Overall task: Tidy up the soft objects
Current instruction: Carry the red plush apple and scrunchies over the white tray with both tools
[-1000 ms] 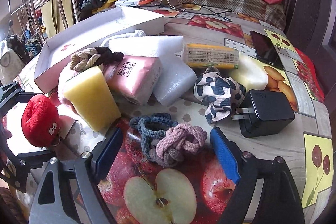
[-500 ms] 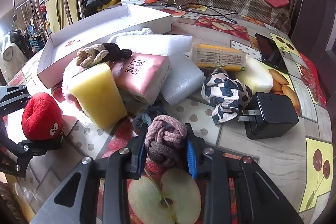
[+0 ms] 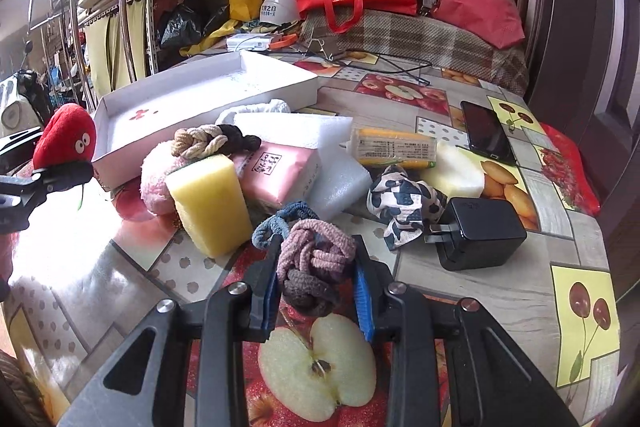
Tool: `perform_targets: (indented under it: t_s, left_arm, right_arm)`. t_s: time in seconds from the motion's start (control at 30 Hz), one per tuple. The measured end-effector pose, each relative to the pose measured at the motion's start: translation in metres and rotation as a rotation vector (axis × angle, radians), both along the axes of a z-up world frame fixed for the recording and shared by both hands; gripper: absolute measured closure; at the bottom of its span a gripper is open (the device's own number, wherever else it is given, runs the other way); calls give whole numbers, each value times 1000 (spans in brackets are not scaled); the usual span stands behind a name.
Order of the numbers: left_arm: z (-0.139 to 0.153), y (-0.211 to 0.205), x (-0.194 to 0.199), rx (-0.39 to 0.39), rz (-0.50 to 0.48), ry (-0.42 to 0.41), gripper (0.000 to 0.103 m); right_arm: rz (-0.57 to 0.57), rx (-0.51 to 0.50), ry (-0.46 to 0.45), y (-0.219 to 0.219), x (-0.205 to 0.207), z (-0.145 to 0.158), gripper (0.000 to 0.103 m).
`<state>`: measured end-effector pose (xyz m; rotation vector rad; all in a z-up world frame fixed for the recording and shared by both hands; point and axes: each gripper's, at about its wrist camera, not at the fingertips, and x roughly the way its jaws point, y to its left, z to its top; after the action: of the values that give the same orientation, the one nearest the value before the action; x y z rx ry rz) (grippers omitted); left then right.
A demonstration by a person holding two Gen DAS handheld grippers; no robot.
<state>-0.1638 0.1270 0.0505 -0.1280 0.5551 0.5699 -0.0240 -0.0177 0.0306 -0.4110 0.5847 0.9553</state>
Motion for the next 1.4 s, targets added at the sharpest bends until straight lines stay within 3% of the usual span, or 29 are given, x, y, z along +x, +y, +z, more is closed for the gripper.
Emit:
perform_targets:
  t_s: [0.23, 0.5, 1.07, 1.4]
  left_arm:
    - [-1, 33, -29, 28, 191, -93, 43]
    - [2, 49, -50, 43, 310, -165, 42]
    - [-5, 95, -27, 61, 337, -136, 42]
    - [-3, 127, -14, 53, 354, -161, 42]
  right_arm:
    - [-7, 110, -85, 5, -17, 10, 73]
    - [-10, 269, -115, 6, -28, 21, 73]
    - [117, 279, -122, 84, -60, 14, 73]
    - [132, 307, -64, 148, -67, 14, 73]
